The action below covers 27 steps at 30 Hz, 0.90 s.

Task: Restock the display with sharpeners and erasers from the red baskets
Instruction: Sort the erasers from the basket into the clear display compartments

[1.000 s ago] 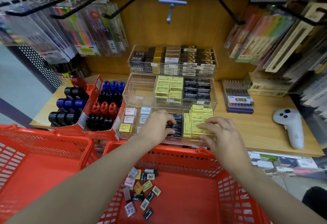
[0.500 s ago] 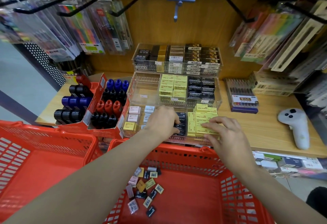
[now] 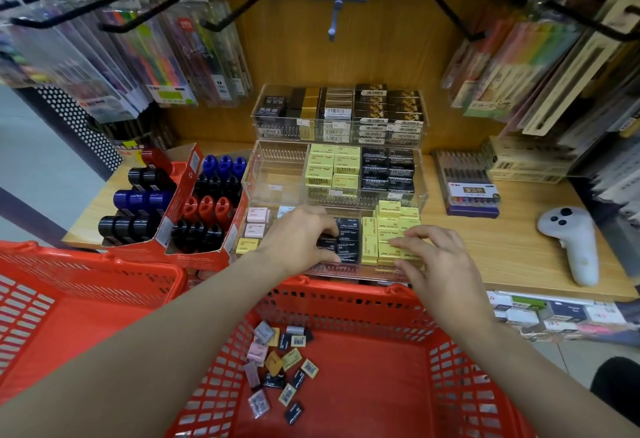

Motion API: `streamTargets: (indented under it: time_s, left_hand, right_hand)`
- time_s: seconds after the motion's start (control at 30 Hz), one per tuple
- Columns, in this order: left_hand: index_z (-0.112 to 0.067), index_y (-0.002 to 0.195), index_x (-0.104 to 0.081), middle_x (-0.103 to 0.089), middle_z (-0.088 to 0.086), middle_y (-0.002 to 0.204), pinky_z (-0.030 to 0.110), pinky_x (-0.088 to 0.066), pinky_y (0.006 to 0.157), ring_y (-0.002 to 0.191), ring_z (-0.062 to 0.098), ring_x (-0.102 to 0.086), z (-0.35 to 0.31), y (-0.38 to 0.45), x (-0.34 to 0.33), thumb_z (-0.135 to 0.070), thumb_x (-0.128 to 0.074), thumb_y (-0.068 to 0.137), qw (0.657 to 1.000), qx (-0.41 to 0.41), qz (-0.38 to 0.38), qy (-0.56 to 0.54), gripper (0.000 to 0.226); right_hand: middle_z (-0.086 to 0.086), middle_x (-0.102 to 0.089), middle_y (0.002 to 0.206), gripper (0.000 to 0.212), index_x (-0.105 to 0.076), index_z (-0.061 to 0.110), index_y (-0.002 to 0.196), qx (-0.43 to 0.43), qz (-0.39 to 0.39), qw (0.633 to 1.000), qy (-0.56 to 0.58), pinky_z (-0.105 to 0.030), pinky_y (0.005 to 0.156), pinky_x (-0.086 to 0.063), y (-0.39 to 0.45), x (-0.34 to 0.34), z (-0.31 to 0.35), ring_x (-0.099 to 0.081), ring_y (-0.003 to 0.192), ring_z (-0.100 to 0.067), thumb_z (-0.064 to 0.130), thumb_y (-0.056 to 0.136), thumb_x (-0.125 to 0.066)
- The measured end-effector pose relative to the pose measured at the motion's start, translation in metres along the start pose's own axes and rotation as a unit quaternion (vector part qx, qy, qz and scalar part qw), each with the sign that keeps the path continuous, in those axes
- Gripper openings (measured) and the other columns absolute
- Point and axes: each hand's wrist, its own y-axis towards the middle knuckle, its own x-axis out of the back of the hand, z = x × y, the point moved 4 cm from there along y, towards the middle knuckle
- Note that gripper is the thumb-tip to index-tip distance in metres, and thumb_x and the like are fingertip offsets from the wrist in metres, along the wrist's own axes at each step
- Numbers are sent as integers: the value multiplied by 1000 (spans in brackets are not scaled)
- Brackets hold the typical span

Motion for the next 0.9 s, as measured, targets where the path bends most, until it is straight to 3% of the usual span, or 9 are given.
streamTargets:
  time_s: [0.23,0.37,0.5,0.6,0.67,0.73,0.8,0.9]
  left_hand:
    - [-19,95,-73,-59,-8,102,30,-46,87,103,15,-54,-6,12,-10,-36,-84,74,999,-7,-17,-44,29]
    - [-18,94,-75,-59,-7,101,32,-47,87,101,16,-56,-5,14,-11,-36,-83,74,999,-11,-7,-52,28]
    - [-18,104,-74,-66,-4,102,33,-48,89,97,12,-56,-9,-8,5,-42,-67,90,995,-29,-27,-91,29]
    - [-18,103,-73,-66,-4,100,32,-48,86,98,13,-56,-15,-47,19,-36,-59,96,993,-77,-47,-70,23]
    - [-17,99,-72,-65,-4,95,31,-49,81,93,13,-57,-16,-78,19,-29,-60,95,993,-99,-29,-57,18]
    - [-14,96,-72,-63,-6,91,32,-49,78,85,13,-56,-11,-107,5,-23,-61,93,995,-77,33,-46,14]
    - [-15,99,-71,-62,-6,92,31,-50,80,84,13,-58,7,-130,-22,-19,-59,93,991,5,117,-56,14]
    - [-15,118,-66,-67,3,114,28,-48,88,105,21,-63,40,-158,-74,-21,-57,95,963,149,197,-108,25]
  right_hand:
    - [4,-62,113,29,-74,22,112,3,-9,1000,-3,-31,85,-48,0,-1,0,-51,112,-21,19,83,-77]
    - [3,-62,113,29,-74,21,111,9,-11,1000,-4,-34,83,-51,0,-1,2,-51,111,-22,18,82,-77]
    - [-2,-57,124,39,-68,20,120,11,-10,1000,-20,-42,93,-48,-7,7,12,-48,117,-24,26,82,-76]
    - [-1,-59,118,28,-67,17,114,73,-36,997,15,-40,94,-46,-21,14,39,-53,111,-23,19,86,-70]
    - [2,-63,104,17,-69,17,103,121,5,992,29,-38,87,-50,-35,6,59,-60,100,-22,15,87,-67]
    - [3,-65,100,15,-70,19,101,104,93,990,28,-36,84,-52,-51,-14,66,-63,96,-22,15,87,-65]
    - [3,-65,105,20,-69,23,106,47,199,979,16,-35,88,-51,-69,-42,62,-63,100,-20,18,88,-62]
    - [-1,-68,107,27,-69,20,112,-48,303,951,35,-26,93,-46,-92,-78,46,-65,100,-19,15,85,-65]
